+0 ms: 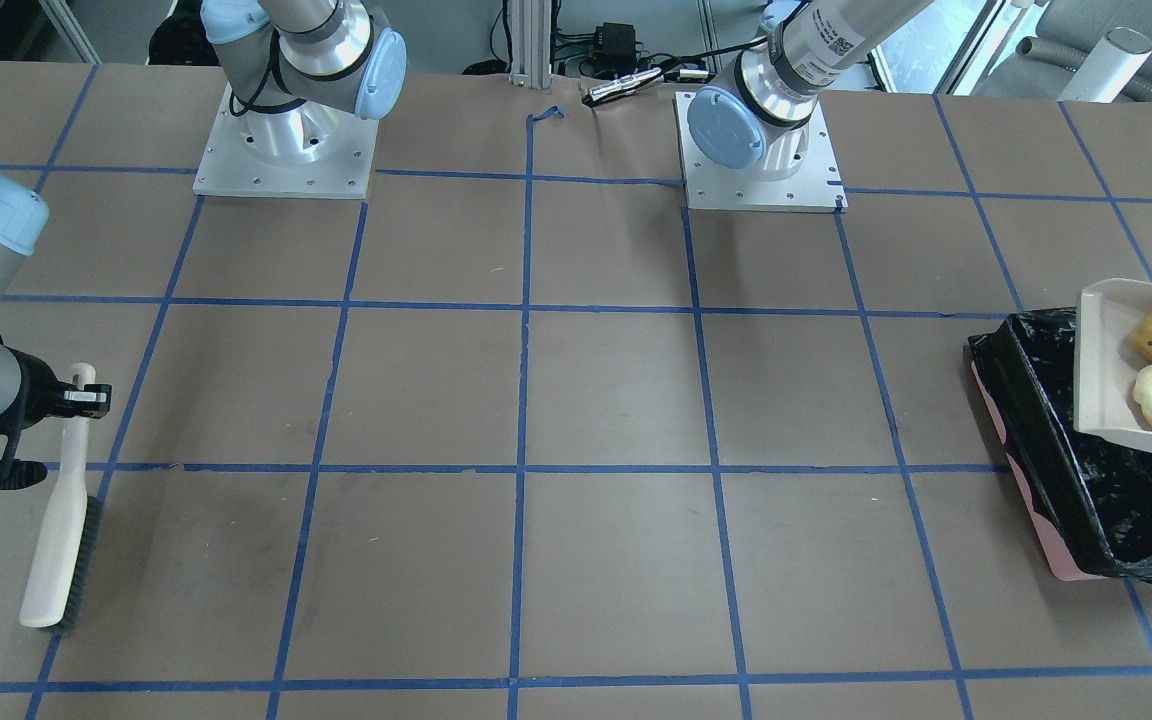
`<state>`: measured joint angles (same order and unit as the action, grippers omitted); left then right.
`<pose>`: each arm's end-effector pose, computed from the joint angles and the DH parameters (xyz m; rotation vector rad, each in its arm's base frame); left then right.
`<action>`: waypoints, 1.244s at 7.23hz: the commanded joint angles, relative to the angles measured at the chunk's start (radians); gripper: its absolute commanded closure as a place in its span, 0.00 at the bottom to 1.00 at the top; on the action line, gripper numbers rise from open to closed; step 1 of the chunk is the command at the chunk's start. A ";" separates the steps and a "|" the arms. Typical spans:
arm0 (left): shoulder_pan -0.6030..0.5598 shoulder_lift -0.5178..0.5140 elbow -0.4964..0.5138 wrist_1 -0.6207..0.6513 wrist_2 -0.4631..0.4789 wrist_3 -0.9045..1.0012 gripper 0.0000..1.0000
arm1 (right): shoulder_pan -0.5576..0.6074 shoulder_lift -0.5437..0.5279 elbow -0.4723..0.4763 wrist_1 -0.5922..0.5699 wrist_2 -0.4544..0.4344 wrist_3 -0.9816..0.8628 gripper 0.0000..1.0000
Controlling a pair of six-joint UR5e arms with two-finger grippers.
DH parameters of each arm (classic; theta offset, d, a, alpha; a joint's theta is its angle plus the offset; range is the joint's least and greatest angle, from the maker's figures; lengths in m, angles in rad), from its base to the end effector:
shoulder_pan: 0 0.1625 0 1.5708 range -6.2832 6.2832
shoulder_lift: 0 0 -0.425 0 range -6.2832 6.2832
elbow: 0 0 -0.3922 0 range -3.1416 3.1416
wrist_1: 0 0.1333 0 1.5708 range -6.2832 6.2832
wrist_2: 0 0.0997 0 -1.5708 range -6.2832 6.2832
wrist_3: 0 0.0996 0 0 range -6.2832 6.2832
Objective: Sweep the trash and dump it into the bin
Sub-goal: 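Tip the dustpan into the bin with left gripper while right sets brush down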
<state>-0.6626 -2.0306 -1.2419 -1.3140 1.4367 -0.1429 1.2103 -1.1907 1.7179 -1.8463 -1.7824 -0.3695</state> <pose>0.4528 -0.5393 0.4068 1.5208 -2.6481 0.2551 -0.0955 -0.5720 0.2407 0.0538 -2.9981 -0.4680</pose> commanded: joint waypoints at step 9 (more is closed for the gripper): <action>-0.137 0.061 -0.142 0.541 0.180 0.313 1.00 | 0.000 0.014 0.003 -0.011 0.012 0.007 0.22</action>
<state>-0.7908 -1.9927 -1.2992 -0.9058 1.5957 0.1254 1.2103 -1.1770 1.7218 -1.8566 -1.7707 -0.3632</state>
